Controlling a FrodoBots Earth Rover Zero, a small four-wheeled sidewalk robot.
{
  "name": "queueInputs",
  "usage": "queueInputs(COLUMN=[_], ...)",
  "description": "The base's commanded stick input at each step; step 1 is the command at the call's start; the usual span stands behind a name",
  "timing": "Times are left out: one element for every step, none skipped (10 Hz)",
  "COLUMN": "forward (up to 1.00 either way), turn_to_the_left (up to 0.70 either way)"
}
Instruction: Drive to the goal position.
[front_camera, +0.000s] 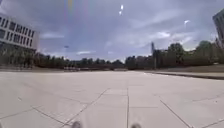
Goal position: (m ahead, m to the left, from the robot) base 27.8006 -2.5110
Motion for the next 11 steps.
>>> queueInputs(forward=[0.7, 0.7, 0.7, 0.7, 0.7, 0.7, 0.7, 0.7, 0.7, 0.7, 0.7], turn_to_the_left=[0.0, 0.0, 0.0, 0.0, 0.0, 0.0, 0.0, 0.0, 0.0, 0.0, 0.0])
